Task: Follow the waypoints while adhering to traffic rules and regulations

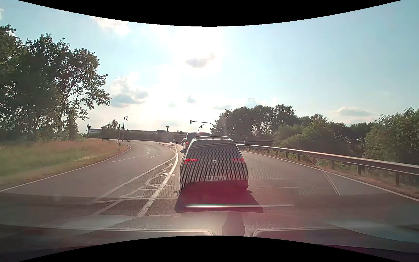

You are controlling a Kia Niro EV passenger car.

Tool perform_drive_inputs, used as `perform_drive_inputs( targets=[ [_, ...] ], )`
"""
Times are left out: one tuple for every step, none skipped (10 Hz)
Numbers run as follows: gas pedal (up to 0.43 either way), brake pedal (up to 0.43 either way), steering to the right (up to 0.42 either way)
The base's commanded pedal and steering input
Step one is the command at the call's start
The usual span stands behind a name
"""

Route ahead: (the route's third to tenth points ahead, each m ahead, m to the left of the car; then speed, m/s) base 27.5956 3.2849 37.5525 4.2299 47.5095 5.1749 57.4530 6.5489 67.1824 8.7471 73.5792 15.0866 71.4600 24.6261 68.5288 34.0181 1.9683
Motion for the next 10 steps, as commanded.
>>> perform_drive_inputs(
  targets=[
    [0.299, 0.000, -0.060],
    [0.299, 0.000, -0.057],
    [0.299, 0.000, -0.056],
    [0.299, 0.000, -0.056],
    [0.299, 0.000, -0.056],
    [0.299, 0.000, -0.056],
    [0.299, 0.000, -0.056],
    [0.299, 0.000, -0.056],
    [0.311, 0.000, -0.056],
    [0.311, 0.000, -0.056]
  ],
)
